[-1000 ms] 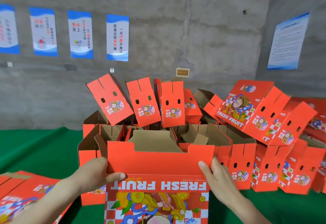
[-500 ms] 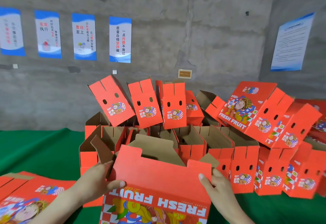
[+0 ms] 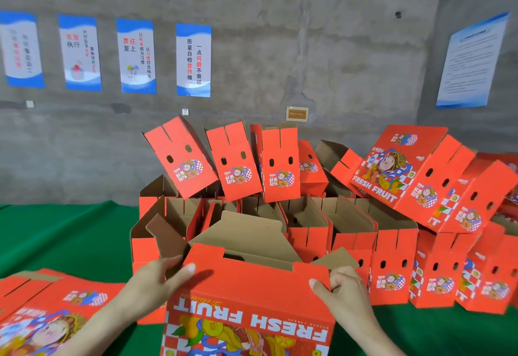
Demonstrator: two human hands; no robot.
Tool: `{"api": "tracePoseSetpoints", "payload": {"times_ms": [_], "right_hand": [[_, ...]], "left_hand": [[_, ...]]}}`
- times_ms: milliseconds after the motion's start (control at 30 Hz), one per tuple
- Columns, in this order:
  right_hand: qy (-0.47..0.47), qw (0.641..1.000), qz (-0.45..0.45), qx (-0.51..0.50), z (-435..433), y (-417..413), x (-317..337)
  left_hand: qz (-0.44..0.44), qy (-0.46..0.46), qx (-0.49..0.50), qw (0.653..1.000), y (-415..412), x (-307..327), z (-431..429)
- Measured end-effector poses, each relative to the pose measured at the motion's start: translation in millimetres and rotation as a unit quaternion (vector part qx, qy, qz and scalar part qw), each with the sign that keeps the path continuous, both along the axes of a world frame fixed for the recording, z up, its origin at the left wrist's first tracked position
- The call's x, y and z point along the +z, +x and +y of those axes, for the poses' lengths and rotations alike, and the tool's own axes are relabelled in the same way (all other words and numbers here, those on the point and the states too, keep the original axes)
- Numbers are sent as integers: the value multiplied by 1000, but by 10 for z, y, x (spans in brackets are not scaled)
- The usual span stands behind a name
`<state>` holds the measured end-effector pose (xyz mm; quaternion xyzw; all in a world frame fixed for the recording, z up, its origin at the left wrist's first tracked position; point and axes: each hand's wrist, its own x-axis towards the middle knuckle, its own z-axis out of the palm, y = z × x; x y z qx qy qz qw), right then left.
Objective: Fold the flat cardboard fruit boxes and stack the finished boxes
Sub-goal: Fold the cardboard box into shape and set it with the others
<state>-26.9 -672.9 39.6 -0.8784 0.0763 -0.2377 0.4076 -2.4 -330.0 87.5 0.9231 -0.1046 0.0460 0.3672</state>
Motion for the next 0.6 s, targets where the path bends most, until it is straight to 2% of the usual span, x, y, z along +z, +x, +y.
{"api": "tracePoseSetpoints", "payload": {"times_ms": [133,267,467,600], "right_hand": [[-15,999,29,10,3,54,66],[-46,997,56,21,59,81,106],[-101,992,57,39,154,50,122],[-133,989,21,56,218,-42,108]], "left_hand": [[-93,9,117,989,63,-95,-68],[-71,-30,169,983,103,-171,-98],[-163,92,128,974,93,-302,-83],[-183,94,68,976,44,-302,-82]]}}
